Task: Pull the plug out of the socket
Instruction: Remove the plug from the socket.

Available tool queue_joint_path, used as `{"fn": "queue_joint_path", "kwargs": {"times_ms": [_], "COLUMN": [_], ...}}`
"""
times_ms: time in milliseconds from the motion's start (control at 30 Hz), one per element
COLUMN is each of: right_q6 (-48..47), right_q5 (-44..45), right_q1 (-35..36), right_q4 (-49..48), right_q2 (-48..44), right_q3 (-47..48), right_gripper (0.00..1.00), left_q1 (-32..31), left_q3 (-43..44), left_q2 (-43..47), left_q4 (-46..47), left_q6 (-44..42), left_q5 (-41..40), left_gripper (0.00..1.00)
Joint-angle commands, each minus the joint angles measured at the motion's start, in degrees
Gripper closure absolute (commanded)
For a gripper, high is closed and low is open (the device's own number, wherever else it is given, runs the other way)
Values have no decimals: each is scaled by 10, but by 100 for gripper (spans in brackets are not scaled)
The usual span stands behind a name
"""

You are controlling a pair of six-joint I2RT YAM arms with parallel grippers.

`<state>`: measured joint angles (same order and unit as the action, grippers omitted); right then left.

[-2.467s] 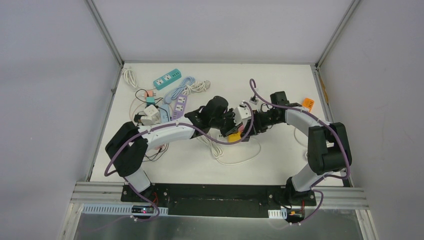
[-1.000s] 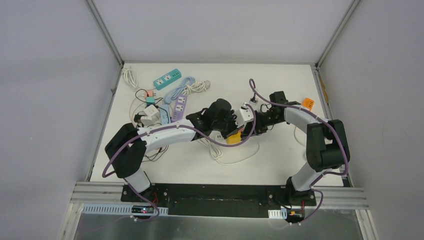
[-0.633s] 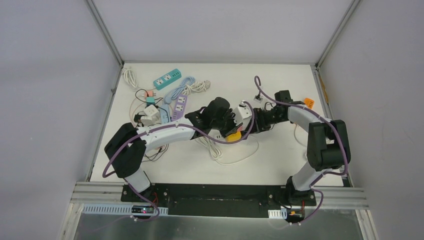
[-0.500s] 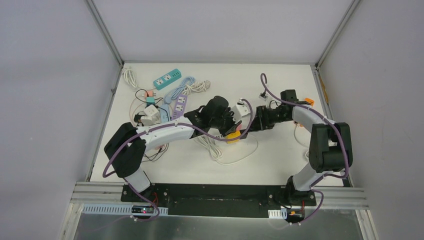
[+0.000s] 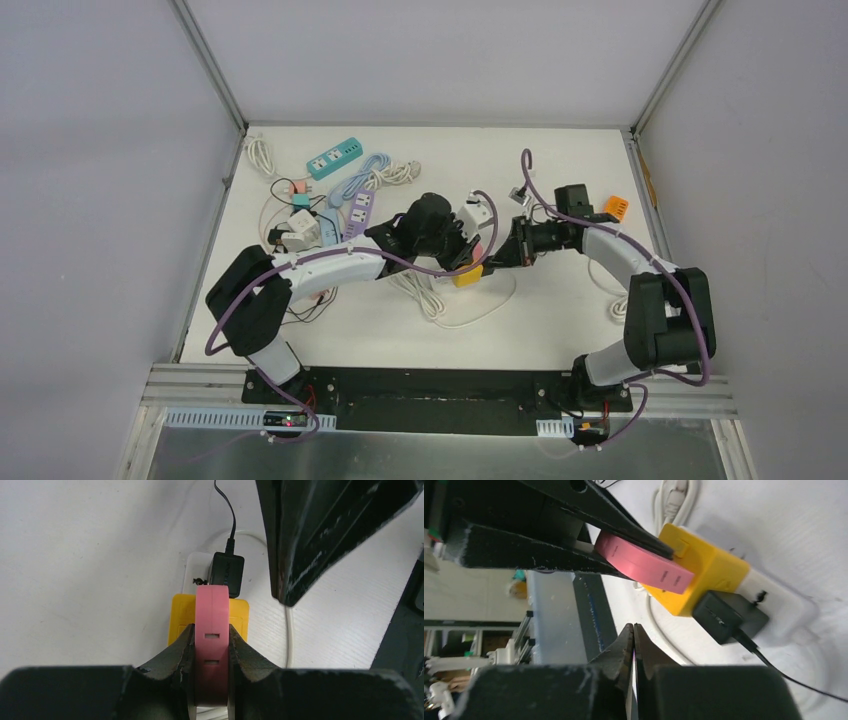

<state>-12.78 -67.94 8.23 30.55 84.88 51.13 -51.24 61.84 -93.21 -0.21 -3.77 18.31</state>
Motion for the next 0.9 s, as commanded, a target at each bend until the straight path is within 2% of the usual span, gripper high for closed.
{"fn": "queue_joint_path", "kwargs": {"times_ms": [0,200,433,600,700,867], "right_q6": [63,123,161,146,132,98], "right_q5": [-30,-18,55,73,87,109], "right_q1": [38,41,40,41,42,50], "right_q4": [-70,-118,-129,-88,-53,-18], "right_q2": [24,63,96,125,137,137], "right_q3": [-3,-1,0,24,41,52], "right_gripper": [100,100,100,100,100,100], "left_q1": [2,2,2,3,2,-19], "left_q3": [-17,-27,-25,-34,-24,-16], "left_q2": [12,21,22,32,31,37], "left_q4": [1,1,23,64,47,7], "left_q6": [24,28,34,37,31,-40], "left_q5": [0,-4,2,5,-11,-87], "left_gripper": [100,100,100,100,100,100]}}
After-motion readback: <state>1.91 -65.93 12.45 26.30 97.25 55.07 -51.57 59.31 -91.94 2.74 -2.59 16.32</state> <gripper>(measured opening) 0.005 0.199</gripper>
